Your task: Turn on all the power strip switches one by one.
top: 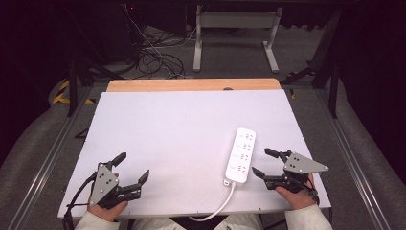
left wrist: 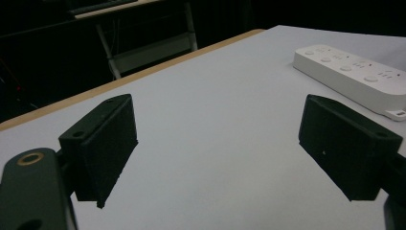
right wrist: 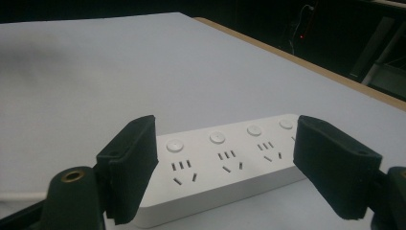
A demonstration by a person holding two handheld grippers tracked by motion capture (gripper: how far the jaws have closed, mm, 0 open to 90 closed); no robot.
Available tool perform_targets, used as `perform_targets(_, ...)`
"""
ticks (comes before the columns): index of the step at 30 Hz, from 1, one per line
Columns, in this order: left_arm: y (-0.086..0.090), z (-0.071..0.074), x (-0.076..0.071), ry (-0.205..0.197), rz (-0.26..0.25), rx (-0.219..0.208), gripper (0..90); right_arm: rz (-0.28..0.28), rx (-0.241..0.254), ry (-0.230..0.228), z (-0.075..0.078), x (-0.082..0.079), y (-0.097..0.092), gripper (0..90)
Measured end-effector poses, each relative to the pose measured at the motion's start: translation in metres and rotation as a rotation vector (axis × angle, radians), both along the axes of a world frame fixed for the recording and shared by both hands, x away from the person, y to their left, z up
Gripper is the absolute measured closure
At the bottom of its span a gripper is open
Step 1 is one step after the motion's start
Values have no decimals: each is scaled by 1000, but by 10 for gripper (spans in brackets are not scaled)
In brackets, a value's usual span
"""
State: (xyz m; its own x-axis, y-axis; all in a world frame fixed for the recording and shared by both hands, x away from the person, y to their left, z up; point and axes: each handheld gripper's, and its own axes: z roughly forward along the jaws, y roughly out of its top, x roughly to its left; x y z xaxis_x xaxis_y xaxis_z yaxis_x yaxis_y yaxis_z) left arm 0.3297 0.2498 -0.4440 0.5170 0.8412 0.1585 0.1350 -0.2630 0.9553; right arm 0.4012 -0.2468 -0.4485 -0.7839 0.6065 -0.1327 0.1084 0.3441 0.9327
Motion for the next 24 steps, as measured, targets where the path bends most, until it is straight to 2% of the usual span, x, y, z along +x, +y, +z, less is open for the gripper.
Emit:
perform_targets(11, -2, 0, -1, -8, -1, 15, 134, 10, -7, 0, 1, 0, 2, 245)
perform_targets(16, -2, 0, -1, -4, 3, 14, 134, 13, -13, -18, 5, 1, 3, 259)
perform_targets(24, -2, 0, -1, -5, 6, 15, 134, 24, -12, -14, 12, 2, 5, 280)
